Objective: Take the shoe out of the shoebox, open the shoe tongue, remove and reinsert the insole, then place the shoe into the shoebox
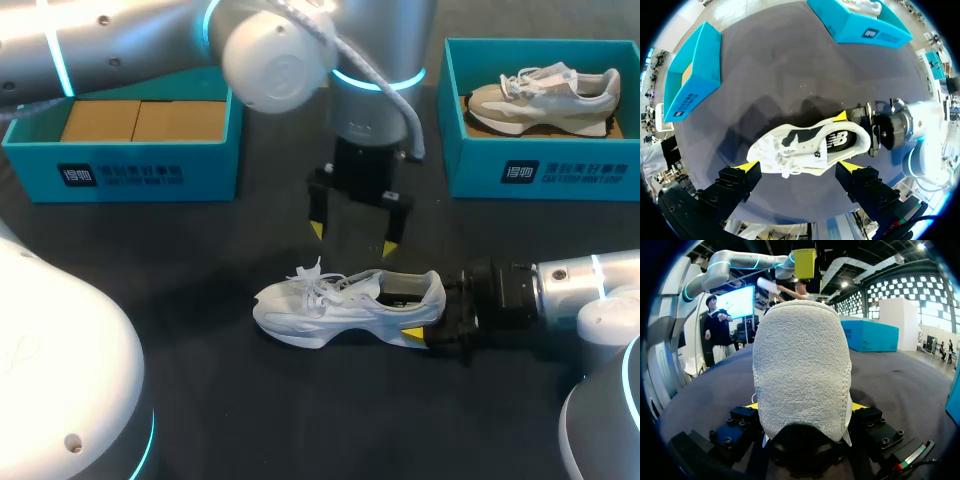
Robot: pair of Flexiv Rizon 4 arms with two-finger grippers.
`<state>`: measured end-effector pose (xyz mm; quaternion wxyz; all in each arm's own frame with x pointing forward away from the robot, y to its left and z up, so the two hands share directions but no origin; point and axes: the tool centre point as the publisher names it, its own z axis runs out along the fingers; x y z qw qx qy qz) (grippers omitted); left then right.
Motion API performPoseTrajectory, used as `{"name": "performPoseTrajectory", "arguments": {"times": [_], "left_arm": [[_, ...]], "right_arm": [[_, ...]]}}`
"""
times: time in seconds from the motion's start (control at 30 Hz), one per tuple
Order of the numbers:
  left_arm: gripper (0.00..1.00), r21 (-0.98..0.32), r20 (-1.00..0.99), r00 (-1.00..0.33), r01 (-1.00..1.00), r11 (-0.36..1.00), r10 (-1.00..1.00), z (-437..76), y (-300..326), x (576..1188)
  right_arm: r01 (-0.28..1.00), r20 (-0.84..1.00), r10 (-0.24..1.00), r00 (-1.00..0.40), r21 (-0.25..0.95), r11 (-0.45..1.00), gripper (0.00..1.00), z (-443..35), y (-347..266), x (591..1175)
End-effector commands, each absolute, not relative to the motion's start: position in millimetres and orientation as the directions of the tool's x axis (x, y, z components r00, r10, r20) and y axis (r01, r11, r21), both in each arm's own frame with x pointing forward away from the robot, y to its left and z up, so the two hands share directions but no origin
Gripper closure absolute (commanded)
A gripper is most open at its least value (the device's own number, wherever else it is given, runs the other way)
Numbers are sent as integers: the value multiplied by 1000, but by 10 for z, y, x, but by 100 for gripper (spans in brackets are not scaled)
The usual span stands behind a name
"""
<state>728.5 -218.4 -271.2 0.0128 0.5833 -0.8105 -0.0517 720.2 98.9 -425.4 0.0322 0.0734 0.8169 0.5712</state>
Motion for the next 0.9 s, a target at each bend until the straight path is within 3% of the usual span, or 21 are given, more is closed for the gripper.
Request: {"name": "performPoseTrajectory", "arguments": {"times": [0.03, 0.9], "left_arm": [[0, 124, -74, -326, -941, 316, -943, -2858, -2353, 7273], [0, 191, -189, -313, -942, 278, -931, -3402, -2436, 7104]], "right_arm": [[83, 30, 159, -987, 937, 339, 100, -4263, 986, 7204], [83, 30, 159, -987, 937, 339, 100, -4263, 986, 7204]]}}
